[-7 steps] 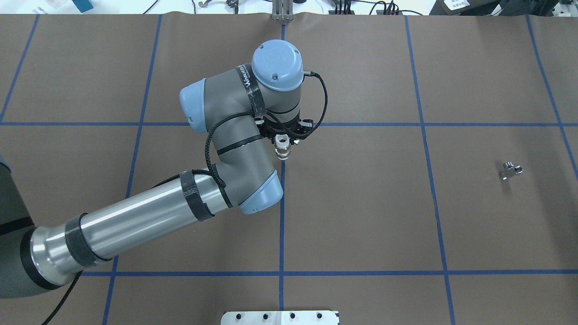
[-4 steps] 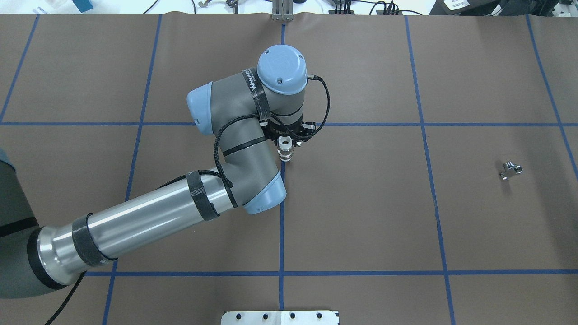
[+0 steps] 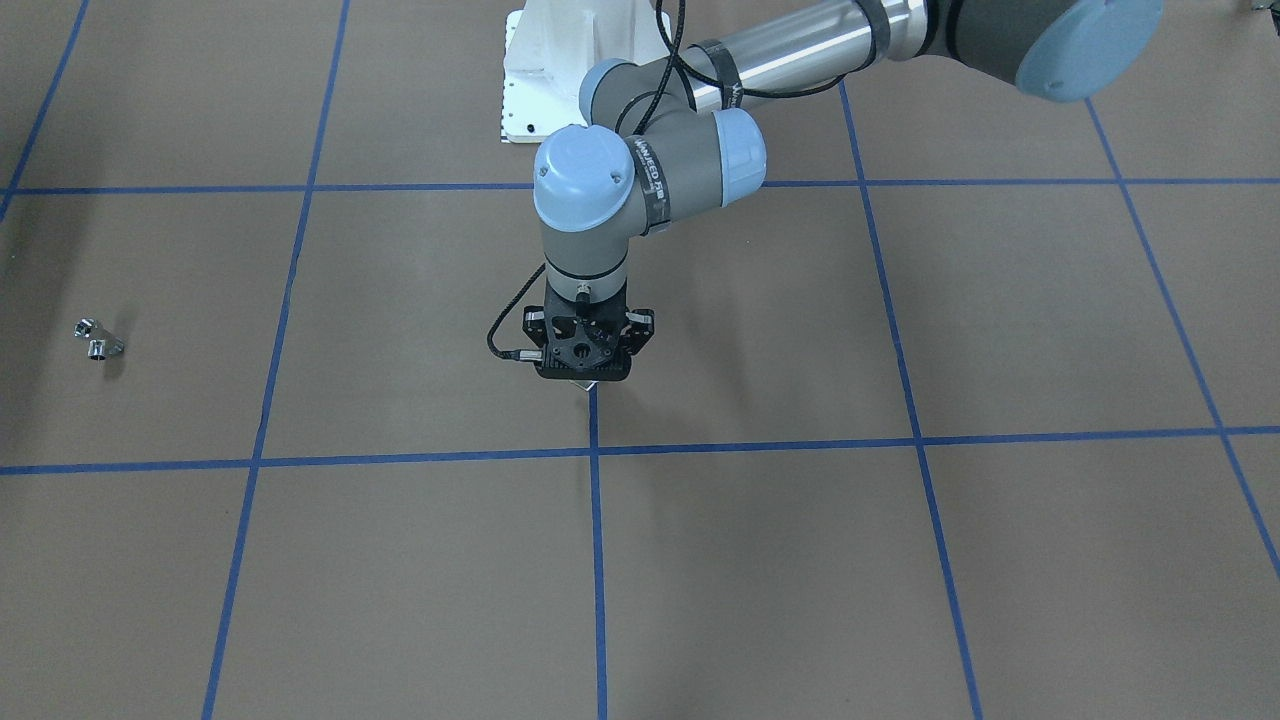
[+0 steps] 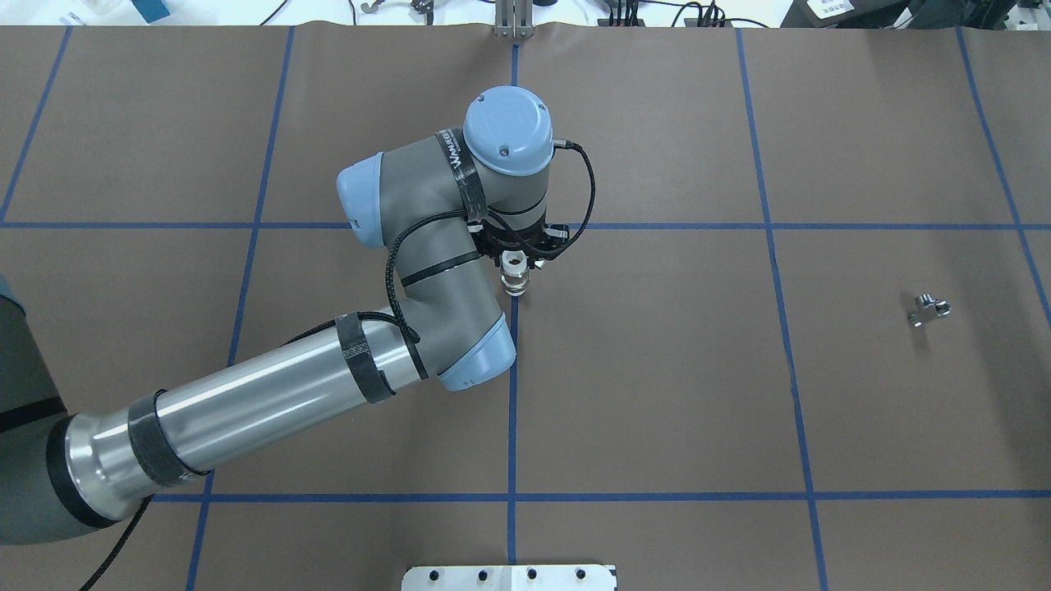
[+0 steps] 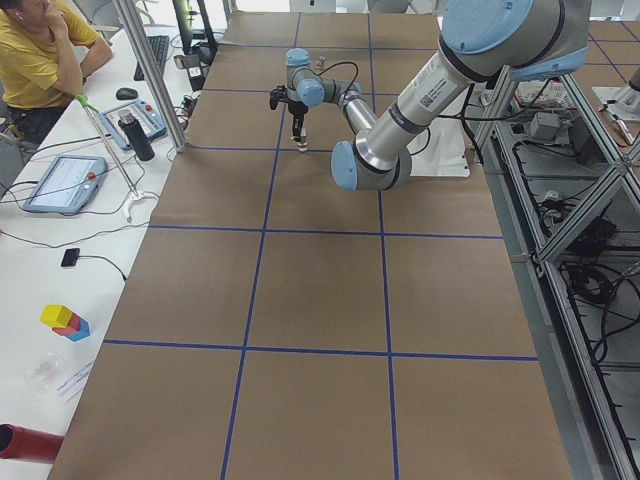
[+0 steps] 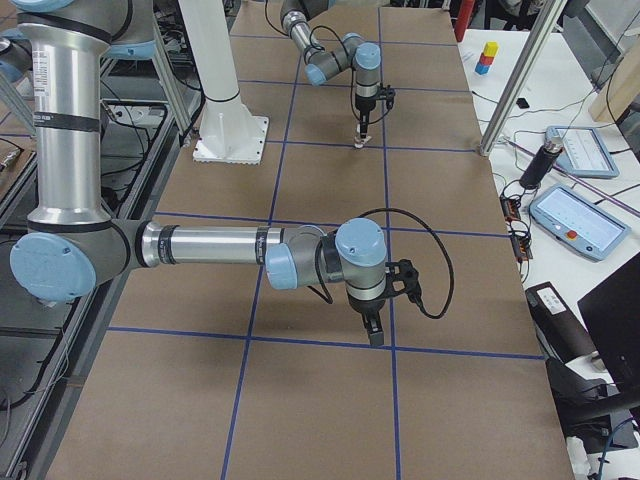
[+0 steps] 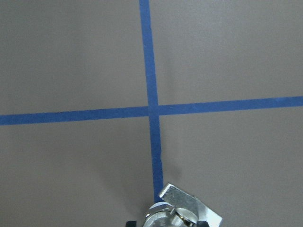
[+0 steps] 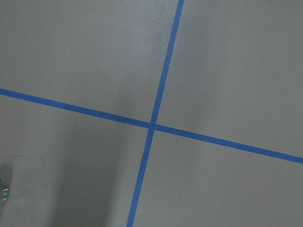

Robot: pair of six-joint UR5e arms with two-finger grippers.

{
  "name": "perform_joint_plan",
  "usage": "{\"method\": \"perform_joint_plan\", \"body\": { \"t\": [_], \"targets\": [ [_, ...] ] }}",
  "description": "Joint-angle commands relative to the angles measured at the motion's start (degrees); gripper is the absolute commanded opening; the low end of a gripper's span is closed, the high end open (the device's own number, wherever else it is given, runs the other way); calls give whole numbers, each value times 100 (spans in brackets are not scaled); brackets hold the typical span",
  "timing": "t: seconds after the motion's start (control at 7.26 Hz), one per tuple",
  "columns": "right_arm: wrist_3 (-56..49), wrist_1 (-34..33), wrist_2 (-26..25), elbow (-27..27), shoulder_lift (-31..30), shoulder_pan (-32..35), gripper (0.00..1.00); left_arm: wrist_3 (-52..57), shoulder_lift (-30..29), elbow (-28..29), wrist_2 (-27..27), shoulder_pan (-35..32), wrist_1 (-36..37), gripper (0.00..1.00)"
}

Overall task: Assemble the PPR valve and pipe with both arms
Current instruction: 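Carry the valve fitting with the left gripper to the table center, then open the left gripper, release the valve upright, and withdraw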

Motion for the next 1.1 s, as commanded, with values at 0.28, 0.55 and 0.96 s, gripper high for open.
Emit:
{"method": "perform_joint_plan", "body": {
  "t": [0.28,0.55,0.96],
  "targets": [
    [0,0,-6,0,0,-6,100,43,20,-140,0,-8,17,99],
    [0,9,20,26,9,-15,100,288,255,-718,-35,-192,183,99],
    [436,61,134,114,0,-103,100,1646,1850,-3515,-44,-657,1701,100]
  ]
}}
